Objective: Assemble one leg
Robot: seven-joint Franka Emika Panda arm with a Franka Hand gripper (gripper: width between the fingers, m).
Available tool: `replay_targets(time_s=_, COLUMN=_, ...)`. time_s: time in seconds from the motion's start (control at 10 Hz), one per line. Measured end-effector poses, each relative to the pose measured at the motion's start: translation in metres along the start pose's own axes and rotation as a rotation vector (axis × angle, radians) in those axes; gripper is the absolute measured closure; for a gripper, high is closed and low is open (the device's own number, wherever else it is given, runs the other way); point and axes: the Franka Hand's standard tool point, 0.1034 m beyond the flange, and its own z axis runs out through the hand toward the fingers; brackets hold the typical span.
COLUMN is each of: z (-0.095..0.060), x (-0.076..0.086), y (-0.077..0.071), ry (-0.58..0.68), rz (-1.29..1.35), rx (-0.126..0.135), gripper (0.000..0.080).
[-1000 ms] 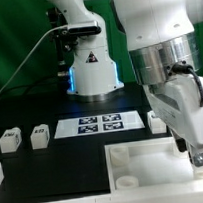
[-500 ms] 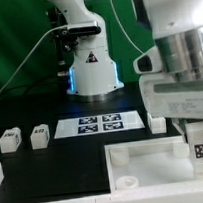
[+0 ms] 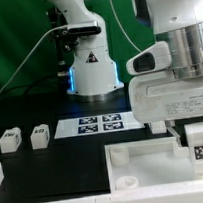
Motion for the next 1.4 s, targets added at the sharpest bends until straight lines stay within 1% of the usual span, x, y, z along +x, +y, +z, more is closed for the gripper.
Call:
replay_targets(time_s=0.1, z=0.0, x=0.003, y=0.006, ry=0.001, rz=-0.068, rx=-0.001, gripper=0.0151)
replay_targets(time_s=0.5, z=0.003, x=0.007, y=0.018, ry=0.0, rz=-0.054, rx=-0.008, gripper=0.0151)
replay_targets(time_s=0.7, z=0.002, x=0.008, y=0.015, ry=0.0, rz=-0.018, rx=-0.004, gripper=0.0151)
replay_targets(time_s=0.8, z=0.002, x=0.008, y=0.015, ry=0.0, rz=-0.02, rx=-0.004, gripper=0.029)
replay_targets(time_s=0.9, z=0.002, x=0.007, y=0.015, ry=-0.001, rz=0.047, rx=0.0, gripper=0.029)
replay_targets(time_s=1.0, z=0.003, x=0.007, y=0.013, ry=-0.004, rz=0.178, rx=0.006, gripper=0.043)
replay_targets(time_s=1.1, z=0.003, x=0.006, y=0.015, ry=-0.006, rz=0.259, rx=0.004, gripper=0.0521)
replay_targets(time_s=1.4, z=0.003, x=0.006, y=0.015, ry=-0.01, rz=0.541, rx=0.01, gripper=0.0521)
